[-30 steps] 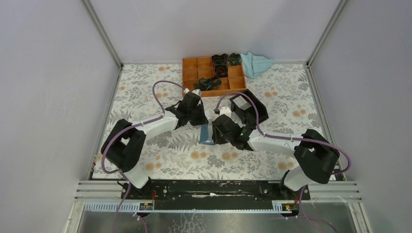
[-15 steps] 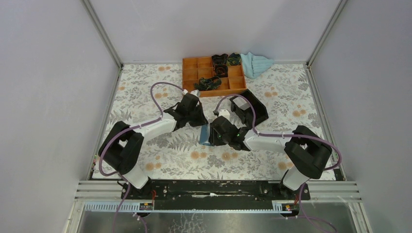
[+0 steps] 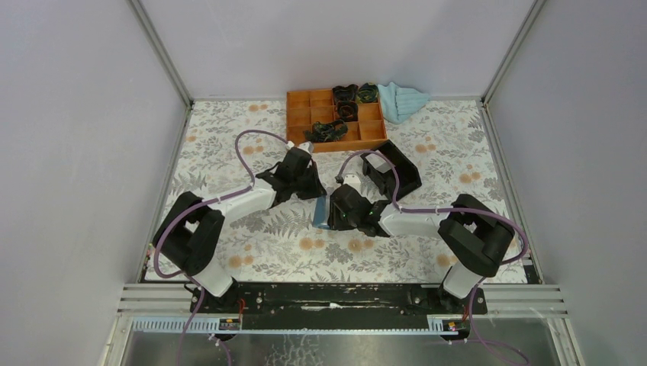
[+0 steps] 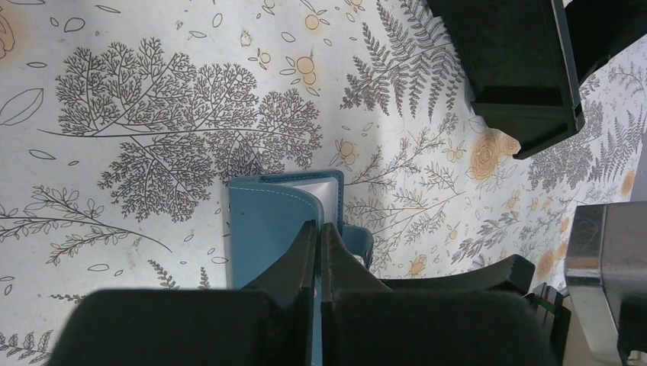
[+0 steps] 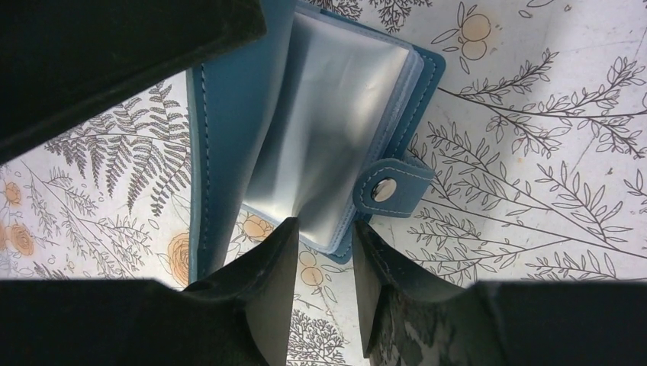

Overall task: Put the credit cards into the card holder
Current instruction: Open the card holder at the center of the board.

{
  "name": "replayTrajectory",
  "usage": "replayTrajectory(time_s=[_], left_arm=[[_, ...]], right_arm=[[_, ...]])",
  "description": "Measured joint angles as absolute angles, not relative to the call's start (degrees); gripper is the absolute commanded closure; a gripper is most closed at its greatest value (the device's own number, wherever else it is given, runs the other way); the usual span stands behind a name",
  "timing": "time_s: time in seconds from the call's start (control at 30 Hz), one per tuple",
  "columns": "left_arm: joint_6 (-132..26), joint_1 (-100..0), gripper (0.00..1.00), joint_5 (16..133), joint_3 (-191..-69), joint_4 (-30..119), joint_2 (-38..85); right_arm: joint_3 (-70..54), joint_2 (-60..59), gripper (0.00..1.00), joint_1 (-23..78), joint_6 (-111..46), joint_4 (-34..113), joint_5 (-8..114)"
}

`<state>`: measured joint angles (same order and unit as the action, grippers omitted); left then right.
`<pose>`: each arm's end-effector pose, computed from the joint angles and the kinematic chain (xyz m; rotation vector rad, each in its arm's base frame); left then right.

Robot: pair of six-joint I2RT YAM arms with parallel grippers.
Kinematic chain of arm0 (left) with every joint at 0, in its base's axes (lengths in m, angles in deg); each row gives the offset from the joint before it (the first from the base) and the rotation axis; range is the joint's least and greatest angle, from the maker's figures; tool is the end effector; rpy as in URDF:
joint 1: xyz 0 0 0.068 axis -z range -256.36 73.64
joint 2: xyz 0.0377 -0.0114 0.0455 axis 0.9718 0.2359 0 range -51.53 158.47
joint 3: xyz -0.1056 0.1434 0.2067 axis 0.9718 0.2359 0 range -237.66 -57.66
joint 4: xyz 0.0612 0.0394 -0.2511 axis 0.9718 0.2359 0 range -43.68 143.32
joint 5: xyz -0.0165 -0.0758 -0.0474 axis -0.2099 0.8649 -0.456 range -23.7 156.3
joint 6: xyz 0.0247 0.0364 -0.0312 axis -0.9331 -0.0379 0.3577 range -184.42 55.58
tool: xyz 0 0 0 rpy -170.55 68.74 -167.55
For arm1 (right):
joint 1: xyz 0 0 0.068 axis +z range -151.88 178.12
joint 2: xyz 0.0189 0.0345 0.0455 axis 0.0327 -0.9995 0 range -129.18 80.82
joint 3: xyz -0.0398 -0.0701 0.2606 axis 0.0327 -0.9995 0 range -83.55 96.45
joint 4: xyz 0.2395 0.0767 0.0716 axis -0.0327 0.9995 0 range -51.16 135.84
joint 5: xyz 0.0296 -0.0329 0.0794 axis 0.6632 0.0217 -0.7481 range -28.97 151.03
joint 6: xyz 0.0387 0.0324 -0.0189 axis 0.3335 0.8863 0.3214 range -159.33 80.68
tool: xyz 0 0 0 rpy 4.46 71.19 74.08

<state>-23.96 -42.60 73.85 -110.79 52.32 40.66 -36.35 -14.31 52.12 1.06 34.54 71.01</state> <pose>0.2761 -0.1902 0.1922 -0.0778 2.4879 -0.7518 0.1996 0.2644 0.1595 -0.1952 2.3945 0.6118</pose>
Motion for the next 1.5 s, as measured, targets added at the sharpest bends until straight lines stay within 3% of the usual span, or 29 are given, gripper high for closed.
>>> replayTrajectory(time_s=[0.4,0.47,0.63,1.23,1.3,1.4,1.5], left_arm=[[-24.0,-42.7,1.00,74.1,-109.7,51.8,40.0],[-24.0,-42.7,1.00,74.1,-109.6,51.8,40.0],[-24.0,-42.8,1.00,74.0,-109.3,51.7,40.0],[-22.2,-45.8,1.00,77.0,-109.3,48.8,40.3],[-21.4,-46.2,1.00,78.0,-109.6,47.8,41.3],[-19.9,-46.4,1.00,78.8,-110.4,46.7,43.1],[-18.6,-46.4,1.00,78.5,-110.5,46.1,43.4]], right_arm=[[-36.5,-15.5,0.72,51.8,1.8,32.9,70.8],[-36.5,-15.6,0.77,51.7,1.9,32.7,70.8],[-36.5,-15.7,1.00,51.6,2.1,32.1,70.6],[-35.2,-15.0,1.00,42.6,-1.5,34.4,69.3],[-34.1,-14.6,0.94,41.5,-2.7,35.5,69.3],[-32.0,-13.3,0.72,40.2,-5.2,37.9,69.6],[-29.2,-12.1,0.58,39.6,-8.0,40.6,70.2]])
